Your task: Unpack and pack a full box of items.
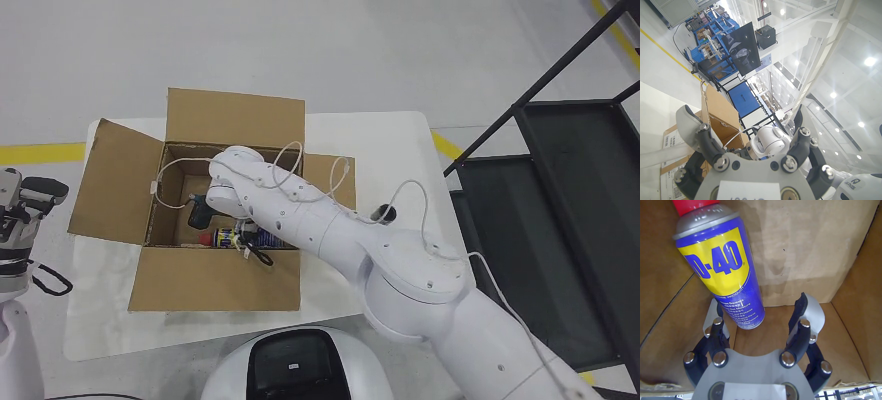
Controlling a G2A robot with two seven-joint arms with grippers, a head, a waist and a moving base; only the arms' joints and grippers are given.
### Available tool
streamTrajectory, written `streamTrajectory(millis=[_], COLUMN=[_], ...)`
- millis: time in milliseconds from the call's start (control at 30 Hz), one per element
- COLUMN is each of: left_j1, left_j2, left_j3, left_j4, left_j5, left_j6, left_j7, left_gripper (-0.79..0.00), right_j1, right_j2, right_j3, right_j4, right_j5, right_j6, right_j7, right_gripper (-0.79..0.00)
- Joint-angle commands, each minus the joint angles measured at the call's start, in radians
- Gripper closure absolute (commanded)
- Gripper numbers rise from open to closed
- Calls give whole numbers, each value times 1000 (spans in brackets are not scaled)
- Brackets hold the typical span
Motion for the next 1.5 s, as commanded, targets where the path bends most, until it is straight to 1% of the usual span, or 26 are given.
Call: streamTrajectory(millis=[0,167,267,400,500,667,933,1033,1067,1200,1267,1333,1433,1467], left_j1=[0,0,0,0,0,0,0,0,0,0,0,0,0,0], left_j2=[0,0,0,0,0,0,0,0,0,0,0,0,0,0], left_j3=[0,0,0,0,0,0,0,0,0,0,0,0,0,0], left_j4=[0,0,0,0,0,0,0,0,0,0,0,0,0,0], left_j5=[0,0,0,0,0,0,0,0,0,0,0,0,0,0], left_j6=[0,0,0,0,0,0,0,0,0,0,0,0,0,0], left_j7=[0,0,0,0,0,0,0,0,0,0,0,0,0,0], left_gripper=[-785,-785,-785,-785,-785,-785,-785,-785,-785,-785,-785,-785,-785,-785], right_j1=[-1,-12,-13,-10,-7,9,44,43,40,22,14,5,-5,-7], right_j2=[-11,-40,-57,-73,-77,-75,-70,-71,-72,-75,-75,-76,-76,-76], right_j3=[1,-2,-4,-4,-9,-4,15,14,10,-2,-8,-14,-19,-20], right_j4=[25,80,114,158,179,206,237,235,230,210,203,200,203,205], right_j5=[2,-2,-11,-22,-32,-21,-10,-17,-26,-49,-61,-73,-81,-82], right_j6=[-14,-31,-25,-2,27,50,61,57,57,73,82,89,105,106], right_j7=[-7,-16,-21,-39,-40,-55,-81,-70,-66,-81,-95,-115,-134,-140], right_gripper=[-662,-646,-613,-526,-437,-391,-391,-416,-434,-573,-606,-659,-668,-656])
